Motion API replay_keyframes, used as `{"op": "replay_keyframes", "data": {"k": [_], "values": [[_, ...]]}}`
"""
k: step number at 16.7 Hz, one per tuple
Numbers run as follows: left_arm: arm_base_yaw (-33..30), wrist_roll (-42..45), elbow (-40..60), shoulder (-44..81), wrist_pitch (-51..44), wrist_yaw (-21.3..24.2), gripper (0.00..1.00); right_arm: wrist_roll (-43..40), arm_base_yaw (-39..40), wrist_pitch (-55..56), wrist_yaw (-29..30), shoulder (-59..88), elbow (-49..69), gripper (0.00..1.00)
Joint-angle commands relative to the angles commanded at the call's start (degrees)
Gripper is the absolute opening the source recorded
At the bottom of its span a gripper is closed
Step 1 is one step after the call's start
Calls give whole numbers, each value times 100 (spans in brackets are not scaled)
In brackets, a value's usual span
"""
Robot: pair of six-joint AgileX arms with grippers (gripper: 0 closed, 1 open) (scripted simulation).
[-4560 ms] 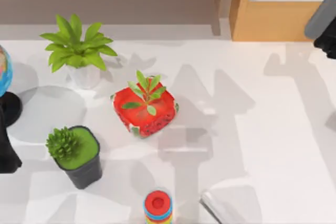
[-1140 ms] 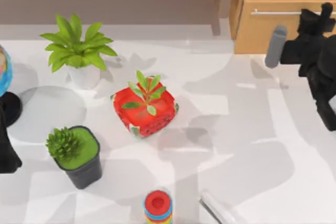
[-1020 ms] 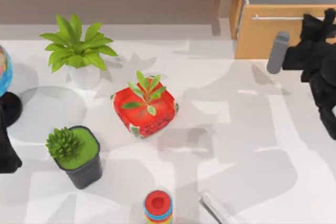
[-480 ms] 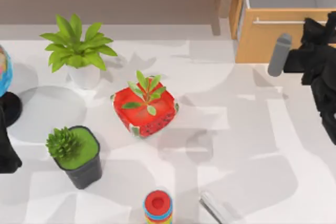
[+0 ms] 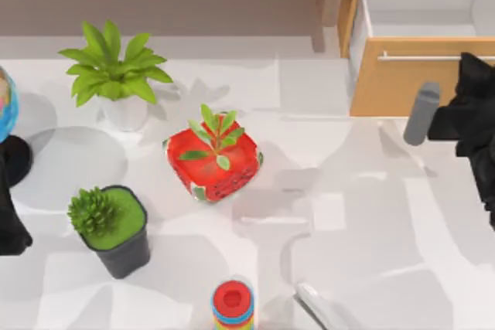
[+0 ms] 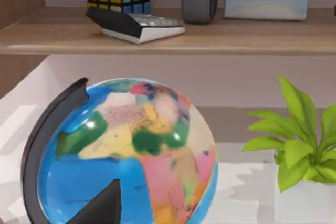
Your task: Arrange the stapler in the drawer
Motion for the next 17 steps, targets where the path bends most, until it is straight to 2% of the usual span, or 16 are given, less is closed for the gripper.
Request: {"op": "replay_keyframes", "data": {"k": [9, 17], "values": [[0, 0, 0, 0, 0, 0, 100, 3, 85, 249, 79, -150, -277, 0], [0, 0, 0, 0, 0, 0, 100, 10, 463, 1182, 458, -503, -1589, 0]]}}
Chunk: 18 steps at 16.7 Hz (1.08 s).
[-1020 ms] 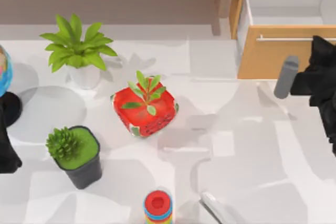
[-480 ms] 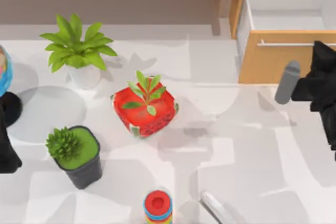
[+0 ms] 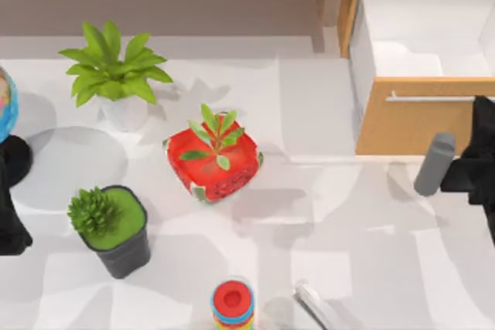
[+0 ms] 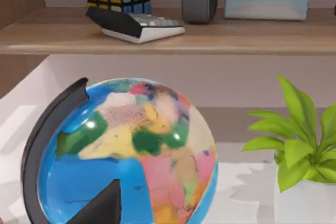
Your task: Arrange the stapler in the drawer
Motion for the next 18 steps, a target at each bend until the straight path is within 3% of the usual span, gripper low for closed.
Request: {"op": "replay_keyframes", "data": {"k": [3, 16, 18], "values": [[0, 0, 0, 0, 0, 0, 100, 0, 2, 4, 2, -1, -5, 0], [0, 0, 0, 0, 0, 0, 100, 0, 2, 4, 2, -1, -5, 98], [0, 0, 0, 0, 0, 0, 100, 0, 2, 4, 2, -1, -5, 100]]}}
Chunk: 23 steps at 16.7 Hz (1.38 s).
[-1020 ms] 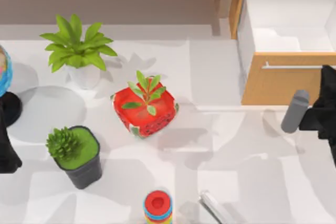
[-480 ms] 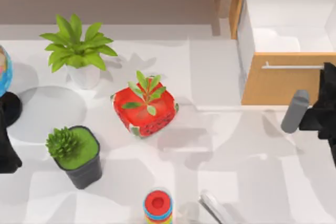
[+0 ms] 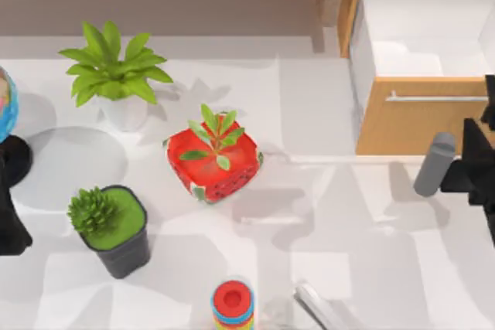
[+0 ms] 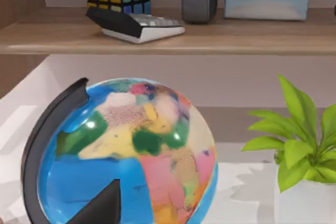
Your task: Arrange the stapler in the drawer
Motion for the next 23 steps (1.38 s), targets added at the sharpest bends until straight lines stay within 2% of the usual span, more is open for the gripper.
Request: {"op": "replay_keyframes", "data": {"k": [16, 18, 23], "values": [[0, 0, 0, 0, 0, 0, 100, 3, 178, 377, 180, -47, -420, 100], [0, 0, 0, 0, 0, 0, 100, 3, 158, 243, 170, 292, -419, 100], [0, 0, 0, 0, 0, 0, 100, 678, 715, -467, 171, -236, -37, 100]]}}
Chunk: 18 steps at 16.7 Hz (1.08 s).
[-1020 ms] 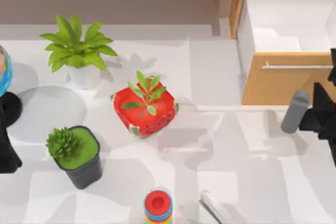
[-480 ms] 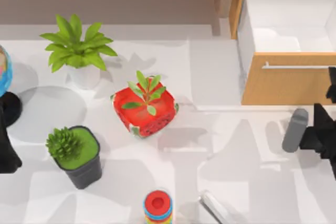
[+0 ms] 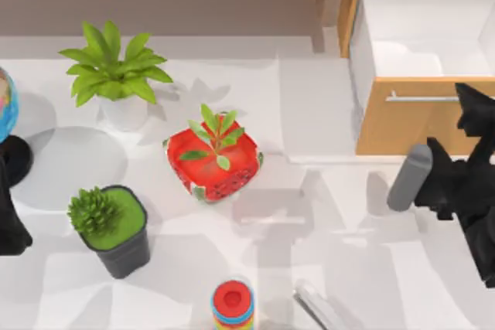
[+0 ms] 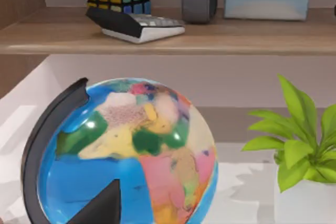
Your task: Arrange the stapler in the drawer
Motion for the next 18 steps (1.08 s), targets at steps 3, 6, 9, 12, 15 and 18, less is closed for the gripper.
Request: {"op": "replay_keyframes", "data": {"k": [3, 6, 9, 12, 15, 18], "values": [[0, 0, 0, 0, 0, 0, 100, 875, 608, -1041, -11, -498, 470, 100], [0, 0, 0, 0, 0, 0, 100, 1973, 1268, -2509, -60, -1000, 1087, 100], [0, 0, 0, 0, 0, 0, 100, 3203, 1885, -4263, -173, -1462, 1806, 100], [0, 0, 0, 0, 0, 0, 100, 4467, 2380, -6145, -370, -1826, 2565, 100], [0, 0, 0, 0, 0, 0, 100, 5705, 2707, -8223, -653, -2074, 3306, 100], [0, 0, 0, 0, 0, 0, 100, 6862, 2849, -10426, -999, -2222, 4023, 100]]}}
